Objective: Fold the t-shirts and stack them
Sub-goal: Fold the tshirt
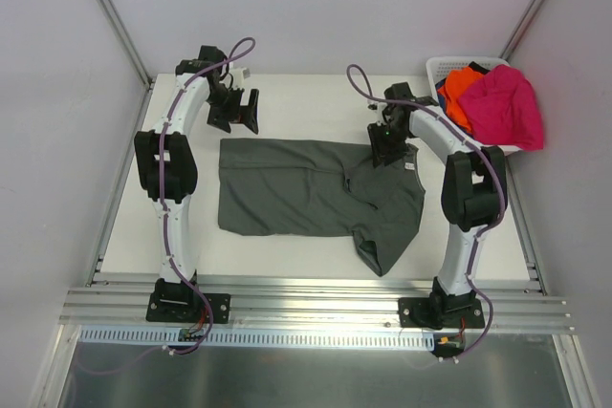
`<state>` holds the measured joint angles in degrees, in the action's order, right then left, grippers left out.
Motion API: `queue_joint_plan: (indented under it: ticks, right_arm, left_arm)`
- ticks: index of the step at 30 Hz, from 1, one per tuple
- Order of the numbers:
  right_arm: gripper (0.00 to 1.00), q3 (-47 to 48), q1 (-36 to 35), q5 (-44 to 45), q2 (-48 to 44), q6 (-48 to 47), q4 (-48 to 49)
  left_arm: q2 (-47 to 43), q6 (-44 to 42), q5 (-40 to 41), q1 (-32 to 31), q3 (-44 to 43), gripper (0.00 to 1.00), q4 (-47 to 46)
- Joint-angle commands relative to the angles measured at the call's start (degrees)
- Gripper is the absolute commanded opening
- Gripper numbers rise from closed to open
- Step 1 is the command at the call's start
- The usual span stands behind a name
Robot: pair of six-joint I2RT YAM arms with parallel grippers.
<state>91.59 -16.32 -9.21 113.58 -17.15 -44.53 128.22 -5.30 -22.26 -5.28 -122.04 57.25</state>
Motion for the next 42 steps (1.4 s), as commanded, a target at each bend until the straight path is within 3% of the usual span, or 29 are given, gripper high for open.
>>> queue_joint_plan:
  ticks: [1, 14, 31, 34, 38, 42]
  right_arm:
    - [0.40, 2.6, 1.7, 0.8, -0.4, -2.2, -0.6]
    - [0.39, 3.7, 12.6, 1.8, 2.8, -3.8, 0.2]
    - [0.41, 9.1, 12.8, -0.9, 9.2, -4.6, 0.1]
    - [0.29, 9.2, 12.8, -2.6, 9.4, -5.4, -0.3]
    - [0.03, 9.0, 13.0, -3.7, 8.6, -5.9, -1.4]
    - [0.01, 7.1, 13.9, -3.0, 7.2, -6.6, -1.7]
  left_arm:
    - [-0.3, -1.4, -0.3, 0.0, 0.6, 0.98, 0.5]
    - [-1.8, -2.2, -3.1, -0.3, 7.0, 0.98, 1.4]
    - [-2.5, -1.7, -2.3, -1.4, 6.6, 0.99, 1.5]
    - [-2.5, -1.8, -2.1, -1.4, 6.5, 0.99, 1.5]
    - [-2.2, -1.7, -2.0, -1.4, 6.1, 0.99, 1.5]
    - [-1.8, -1.6, -2.0, -1.4, 5.9, 0.99, 1.5]
